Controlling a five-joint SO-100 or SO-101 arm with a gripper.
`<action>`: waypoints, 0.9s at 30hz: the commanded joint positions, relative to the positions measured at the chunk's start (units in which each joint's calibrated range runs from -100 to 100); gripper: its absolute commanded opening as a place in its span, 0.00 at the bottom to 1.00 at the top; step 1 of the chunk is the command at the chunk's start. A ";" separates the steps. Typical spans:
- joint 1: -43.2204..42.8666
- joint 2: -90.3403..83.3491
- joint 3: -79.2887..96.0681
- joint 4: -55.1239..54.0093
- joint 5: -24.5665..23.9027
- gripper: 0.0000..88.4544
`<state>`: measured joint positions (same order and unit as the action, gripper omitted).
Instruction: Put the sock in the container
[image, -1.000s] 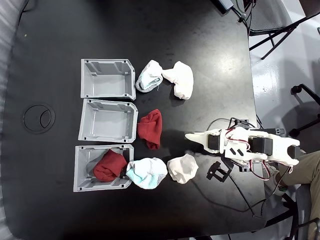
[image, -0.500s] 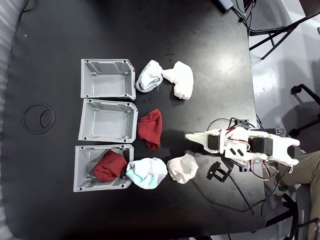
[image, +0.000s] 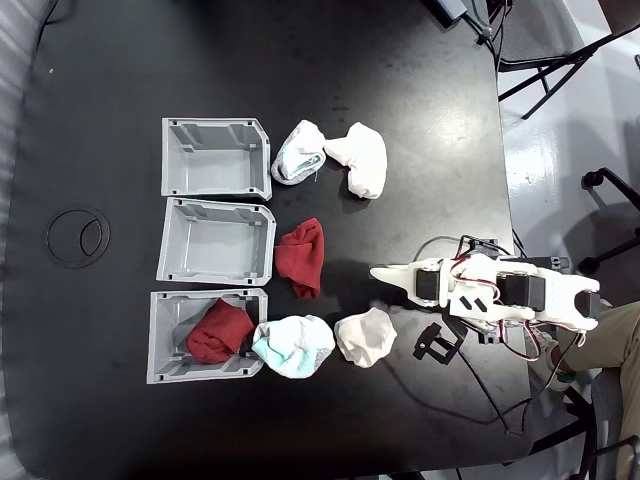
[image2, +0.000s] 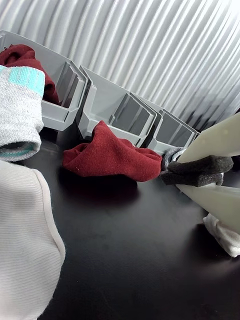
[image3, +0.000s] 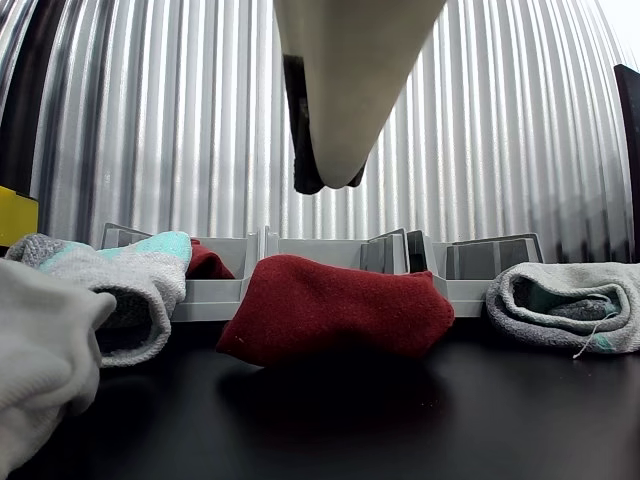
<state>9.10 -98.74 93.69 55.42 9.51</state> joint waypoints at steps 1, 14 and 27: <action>-0.17 0.25 -1.90 -0.60 -0.33 0.01; -0.32 4.26 -12.36 -0.26 -0.16 0.01; 0.23 44.08 -40.58 -0.09 -0.44 0.01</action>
<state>8.99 -63.58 61.89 55.42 9.51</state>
